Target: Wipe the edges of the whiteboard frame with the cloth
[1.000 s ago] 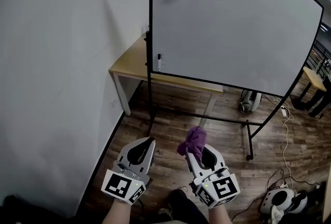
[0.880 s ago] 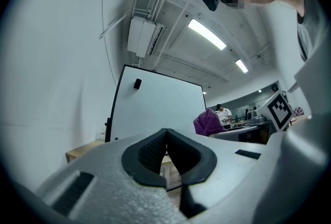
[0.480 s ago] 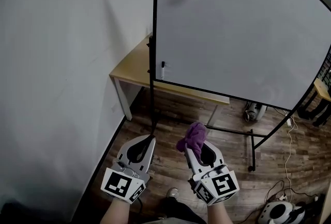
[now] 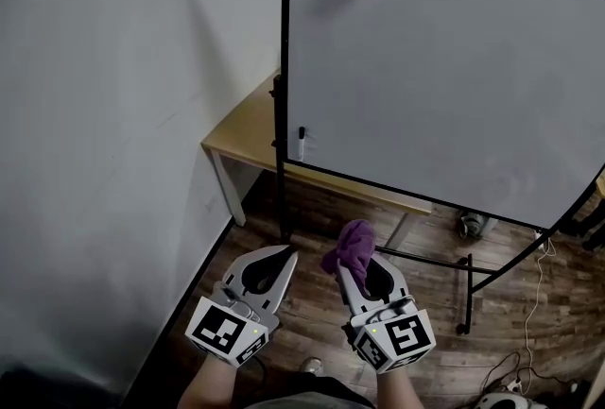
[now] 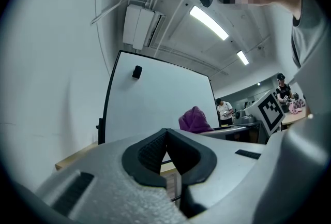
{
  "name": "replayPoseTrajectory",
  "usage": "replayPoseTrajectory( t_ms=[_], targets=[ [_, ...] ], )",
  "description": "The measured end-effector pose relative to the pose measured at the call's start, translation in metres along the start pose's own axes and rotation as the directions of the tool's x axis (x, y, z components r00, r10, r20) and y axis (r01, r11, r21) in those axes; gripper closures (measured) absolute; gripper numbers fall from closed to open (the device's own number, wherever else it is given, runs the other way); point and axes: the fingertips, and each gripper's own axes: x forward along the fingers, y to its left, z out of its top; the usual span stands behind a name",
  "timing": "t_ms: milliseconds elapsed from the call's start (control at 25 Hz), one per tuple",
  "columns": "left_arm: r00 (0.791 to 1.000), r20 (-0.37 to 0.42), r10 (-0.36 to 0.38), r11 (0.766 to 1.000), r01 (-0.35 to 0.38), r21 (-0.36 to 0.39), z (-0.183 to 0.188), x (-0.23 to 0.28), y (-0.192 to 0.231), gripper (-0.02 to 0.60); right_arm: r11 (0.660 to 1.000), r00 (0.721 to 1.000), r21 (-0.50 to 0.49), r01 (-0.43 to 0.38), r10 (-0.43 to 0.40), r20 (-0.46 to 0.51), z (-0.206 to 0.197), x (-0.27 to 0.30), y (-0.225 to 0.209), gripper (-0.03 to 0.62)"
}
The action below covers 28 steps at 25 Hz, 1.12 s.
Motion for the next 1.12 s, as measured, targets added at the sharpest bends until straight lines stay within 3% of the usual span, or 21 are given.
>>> replayPoseTrajectory(
  t_ms=[560, 880, 1120],
  targets=[
    [0.998, -0.05, 0.03, 0.999, -0.032, -0.042, -0.028, 0.053, 0.037, 0.565, 0.999, 0.999, 0.004, -0.038, 0.038, -0.037, -0.021, 0.053, -0.036, 0.471],
    [0.997, -0.057, -0.059, 0.994, 0.053, -0.099, -0.047, 0.088, 0.081, 0.565, 1.0, 0.999, -0.001, 0.017, -0.017, -0.043, -0.029, 0.107, -0.049, 0.471],
    [0.987, -0.071, -0.142, 0.984, 0.133, -0.118, -0.061, 0.118, 0.133, 0.565, 0.994, 0.993, 0.015, 0.106, -0.105, -0.053, -0.038, 0.162, -0.064, 0.471]
  ],
)
